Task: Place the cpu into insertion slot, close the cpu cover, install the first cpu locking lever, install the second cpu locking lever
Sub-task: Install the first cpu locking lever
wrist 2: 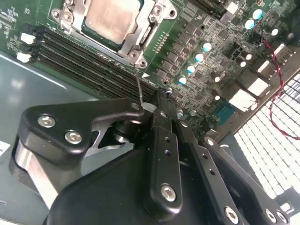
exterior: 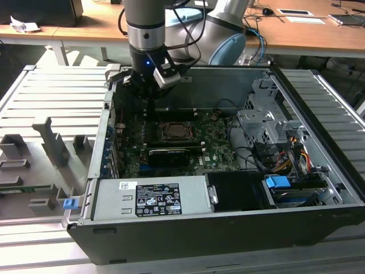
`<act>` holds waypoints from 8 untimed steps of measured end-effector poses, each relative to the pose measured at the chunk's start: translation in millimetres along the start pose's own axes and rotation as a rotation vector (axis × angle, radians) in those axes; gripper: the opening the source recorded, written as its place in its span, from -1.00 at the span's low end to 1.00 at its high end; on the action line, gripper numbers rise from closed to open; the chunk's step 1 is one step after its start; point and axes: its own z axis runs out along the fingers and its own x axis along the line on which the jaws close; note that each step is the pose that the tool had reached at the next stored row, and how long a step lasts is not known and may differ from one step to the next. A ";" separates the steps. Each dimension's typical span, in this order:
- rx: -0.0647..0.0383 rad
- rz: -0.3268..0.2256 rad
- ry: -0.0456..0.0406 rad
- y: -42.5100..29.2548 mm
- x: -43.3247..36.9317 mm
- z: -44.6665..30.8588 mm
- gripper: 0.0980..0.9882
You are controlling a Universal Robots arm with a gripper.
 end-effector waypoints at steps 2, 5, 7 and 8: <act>0.000 0.000 0.0000 0.0 -1.5 0.6 -0.98; 0.001 0.000 0.0002 -0.1 -6.2 1.2 -0.98; 0.001 0.000 0.0001 -0.2 -12.8 1.8 -0.98; 0.001 0.000 0.0000 -0.2 -17.2 2.3 -0.98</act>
